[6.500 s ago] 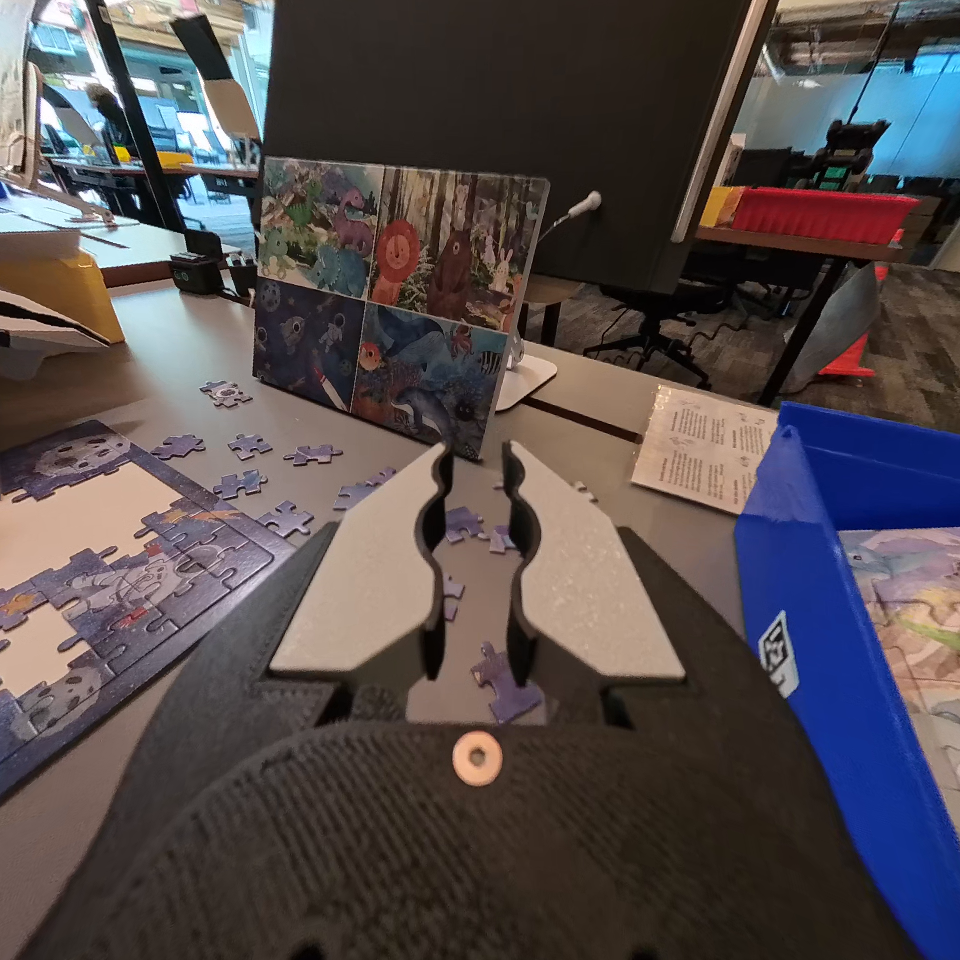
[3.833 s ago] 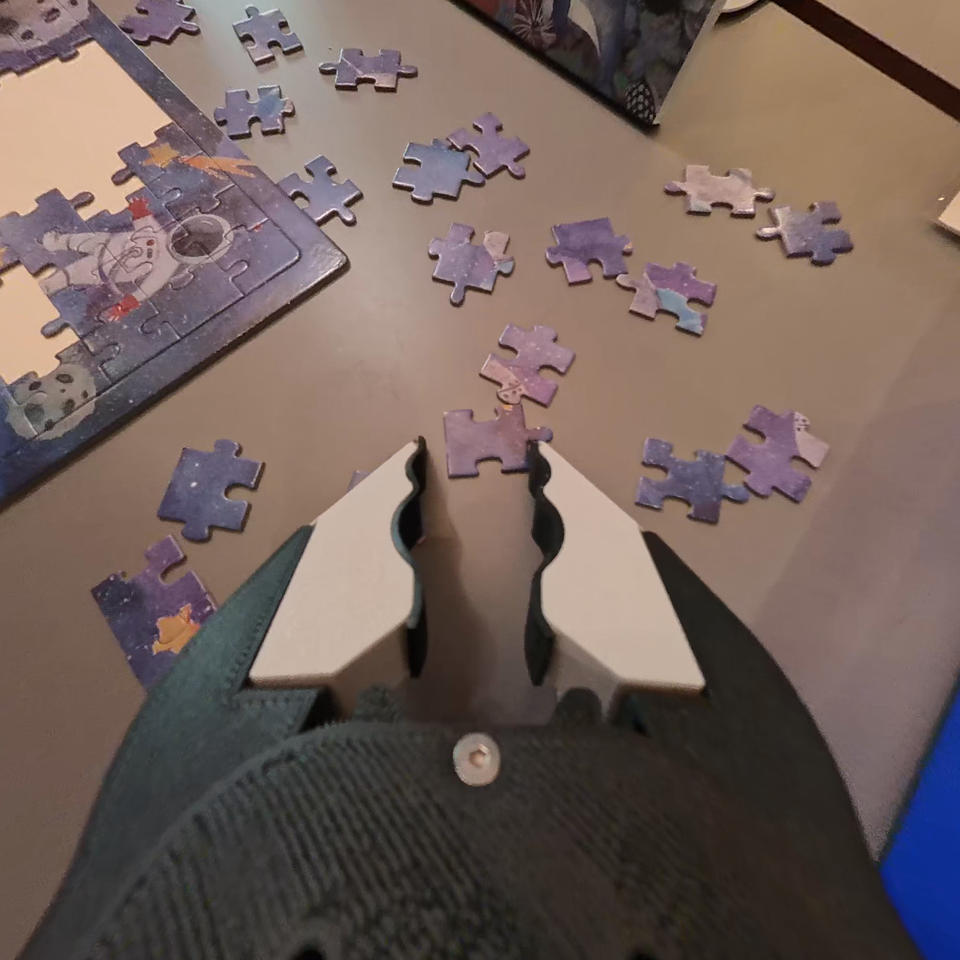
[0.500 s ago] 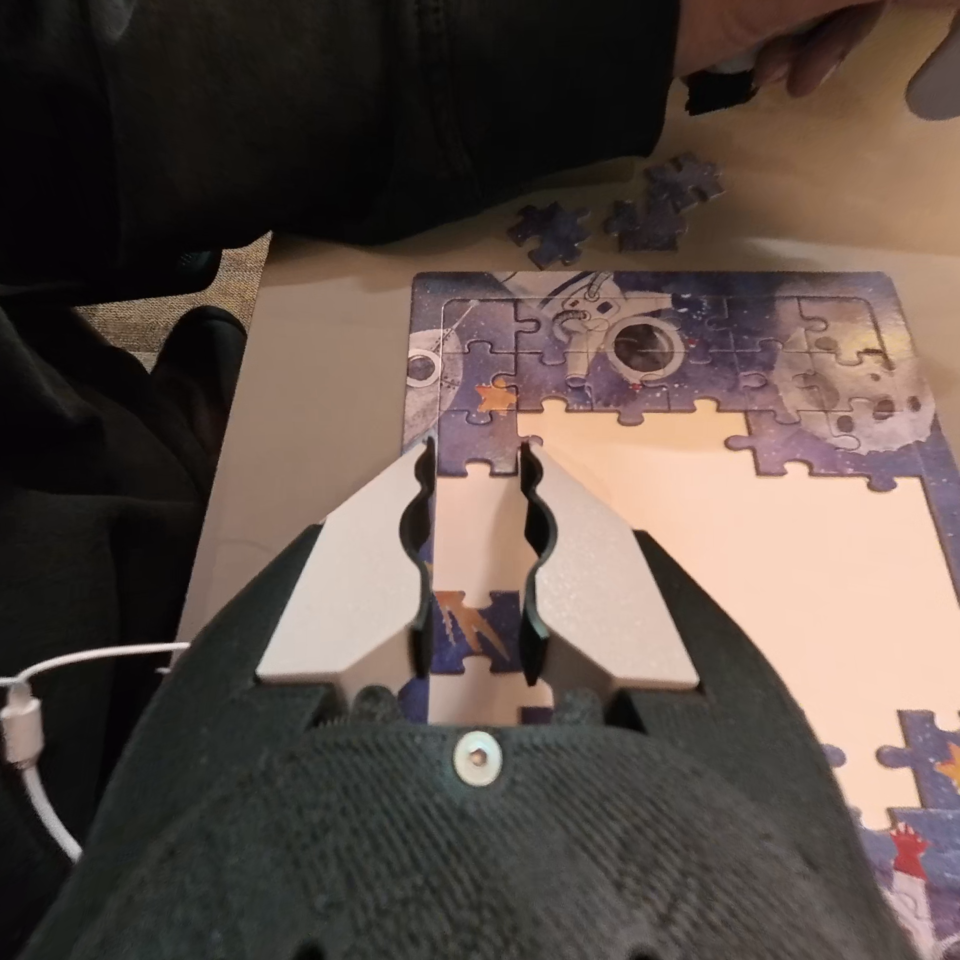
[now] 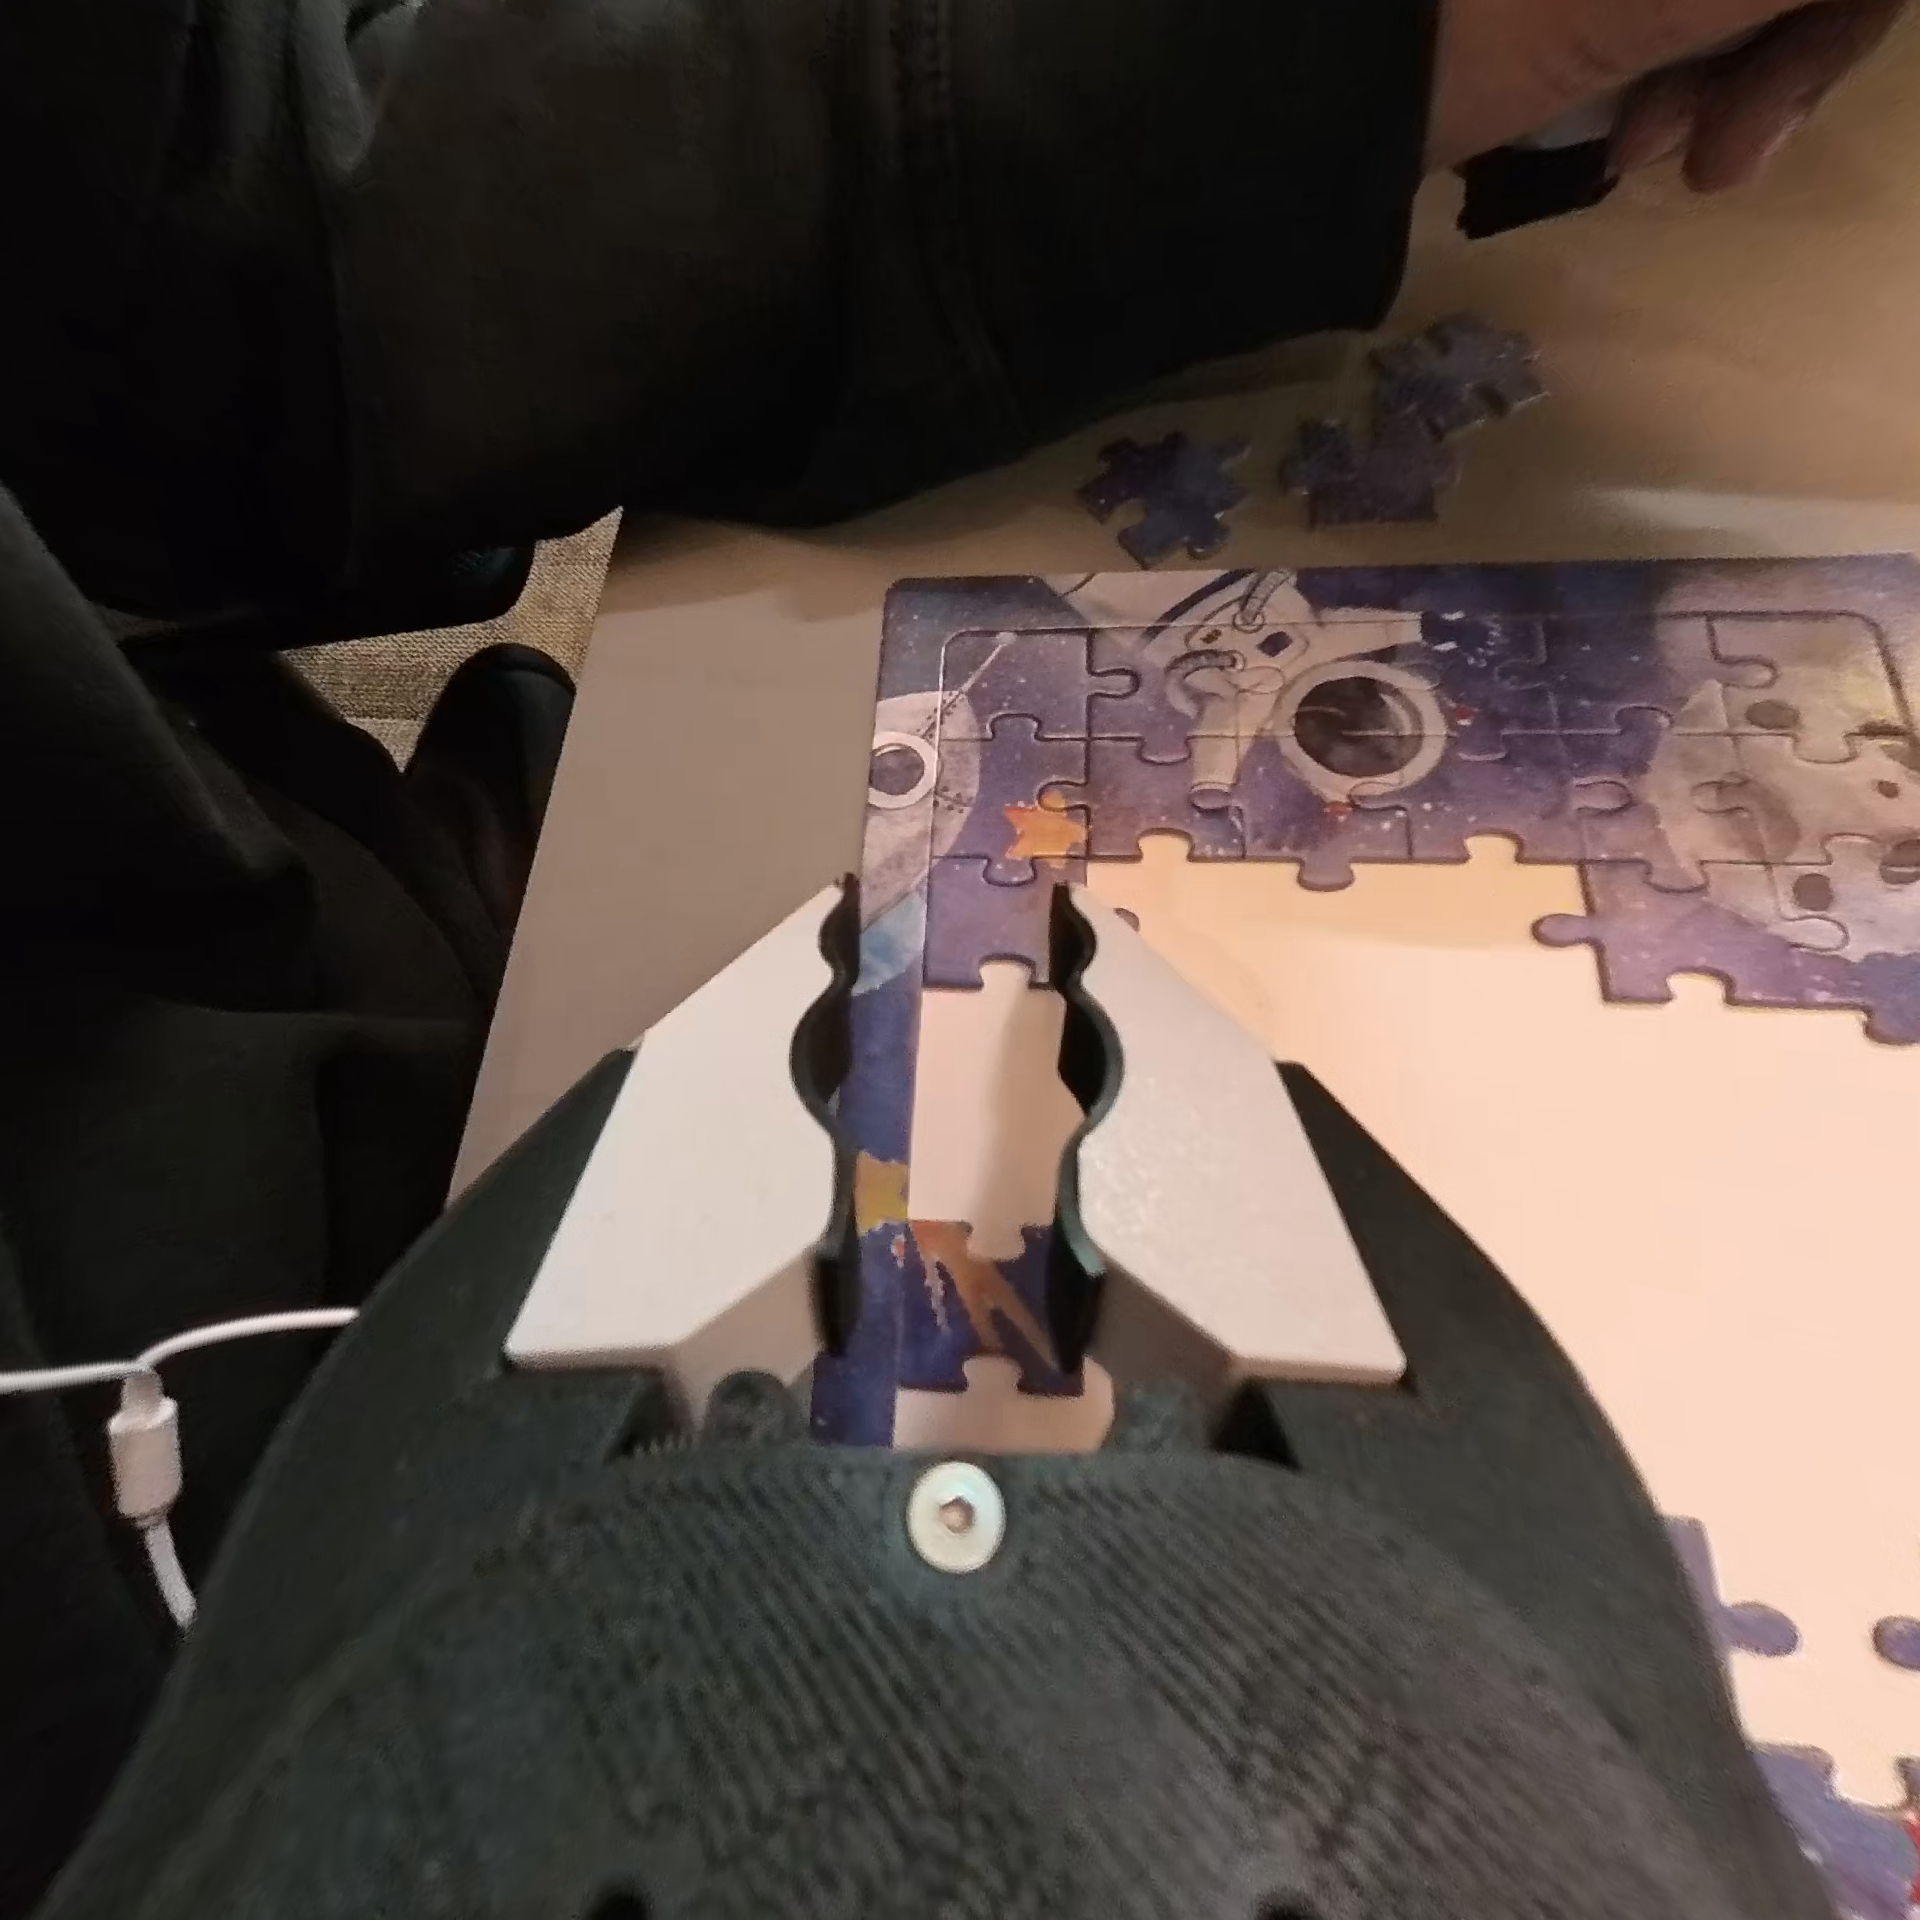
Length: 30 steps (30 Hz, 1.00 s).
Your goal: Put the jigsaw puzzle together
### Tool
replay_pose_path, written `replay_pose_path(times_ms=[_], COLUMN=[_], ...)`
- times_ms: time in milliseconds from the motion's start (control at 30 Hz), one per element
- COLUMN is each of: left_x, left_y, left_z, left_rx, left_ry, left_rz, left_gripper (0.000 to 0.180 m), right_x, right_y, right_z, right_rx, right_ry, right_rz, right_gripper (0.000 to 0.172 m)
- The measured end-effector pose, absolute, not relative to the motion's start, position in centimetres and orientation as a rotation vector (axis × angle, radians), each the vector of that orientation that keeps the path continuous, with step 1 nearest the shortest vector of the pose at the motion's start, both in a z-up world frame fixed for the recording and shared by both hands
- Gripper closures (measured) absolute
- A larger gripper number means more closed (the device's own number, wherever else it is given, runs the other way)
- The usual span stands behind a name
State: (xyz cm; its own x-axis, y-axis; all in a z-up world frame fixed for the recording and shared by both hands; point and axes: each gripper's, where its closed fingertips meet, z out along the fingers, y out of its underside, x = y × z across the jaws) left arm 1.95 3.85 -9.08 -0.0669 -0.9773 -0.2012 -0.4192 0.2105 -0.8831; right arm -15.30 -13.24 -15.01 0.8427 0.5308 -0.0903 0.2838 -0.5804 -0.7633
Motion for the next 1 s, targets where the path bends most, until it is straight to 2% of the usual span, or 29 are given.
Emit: replay_pose_path(times_ms=[633, 800, 1000], left_x=[2.0, 2.0, 2.0], left_y=[3.8, 3.8, 3.8], left_z=[-9.2, -9.2, -9.1], left_rx=[-1.341, -1.341, -1.339], left_ry=[1.634, 1.635, 1.635], left_rz=[-0.821, -0.821, -0.825], left_gripper=[0.180, 0.180, 0.180], right_x=[-15.9, -14.8, -6.9], right_y=[-12.6, -12.2, -12.9], right_z=[-15.2, -13.8, -10.5], right_rx=[-2.241, -2.182, -2.118], right_ry=[-0.618, -0.559, -0.412], right_rz=[0.399, 0.375, 0.129], right_gripper=[0.136, 0.137, 0.139])
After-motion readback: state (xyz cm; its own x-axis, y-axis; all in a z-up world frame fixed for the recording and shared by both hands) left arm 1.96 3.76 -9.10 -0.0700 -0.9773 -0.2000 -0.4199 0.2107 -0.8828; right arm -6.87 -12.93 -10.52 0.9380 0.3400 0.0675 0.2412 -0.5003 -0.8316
